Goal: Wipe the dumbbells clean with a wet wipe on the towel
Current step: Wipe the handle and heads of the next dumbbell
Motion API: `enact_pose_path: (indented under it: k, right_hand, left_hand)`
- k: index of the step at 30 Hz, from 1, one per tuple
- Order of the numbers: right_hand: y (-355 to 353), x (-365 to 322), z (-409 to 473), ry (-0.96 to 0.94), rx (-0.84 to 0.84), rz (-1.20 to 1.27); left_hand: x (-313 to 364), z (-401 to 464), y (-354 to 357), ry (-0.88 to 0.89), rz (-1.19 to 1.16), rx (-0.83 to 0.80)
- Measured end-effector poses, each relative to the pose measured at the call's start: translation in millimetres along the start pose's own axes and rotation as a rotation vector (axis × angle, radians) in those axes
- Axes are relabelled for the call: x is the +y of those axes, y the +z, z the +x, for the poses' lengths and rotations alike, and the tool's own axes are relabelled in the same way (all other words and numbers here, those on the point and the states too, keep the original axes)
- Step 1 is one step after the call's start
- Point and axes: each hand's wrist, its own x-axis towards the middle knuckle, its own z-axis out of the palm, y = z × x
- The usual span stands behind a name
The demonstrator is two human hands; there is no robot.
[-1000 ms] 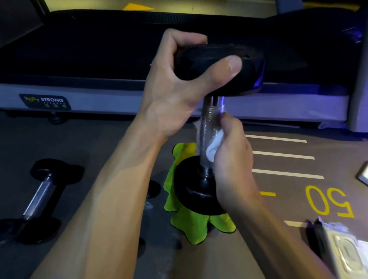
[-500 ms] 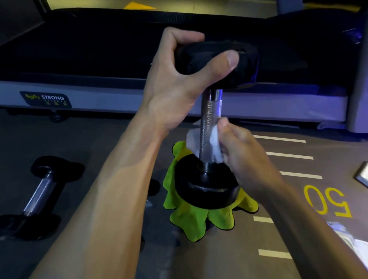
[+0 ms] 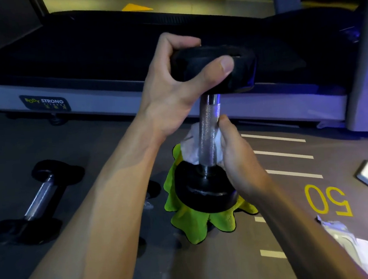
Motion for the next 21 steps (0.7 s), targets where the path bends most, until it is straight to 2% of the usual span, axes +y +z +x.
enact_pose_path:
  k: [6,9,11,15,18,21]
  right_hand:
    - [-7.9,4.6,-57.4,-0.382,0.026,-0.417]
    - [-3.3,12.1,-78.7,-0.605,0.199,-0.79]
    - [3.1,26.2,-90.3,-0.621,0.221,-0.922]
    - [9.3,38.8,-99.3,-0.625,0.257,-0.947]
    - [18.4,28.7,-94.1,-0.679,0.181,-1.006]
    - [37.4,23.3,-78.2,-0.652,0.06,-1.02]
  left_hand:
    - [2.1,-1.7,-0.1,0.009,-0.012,0.002]
    - [2.7,-1.3,-1.2,0.007,-0.017,0.01]
    - [3.6,-1.8,-2.1,0.002,-0.017,0.0]
    - [4.4,-4.7,-0.7,0.012,-0.01,-0.014]
    - [5.4,-5.3,1.4,0.018,-0.005,-0.021]
    - [6.1,-4.9,0.0,0.013,0.007,-0.019]
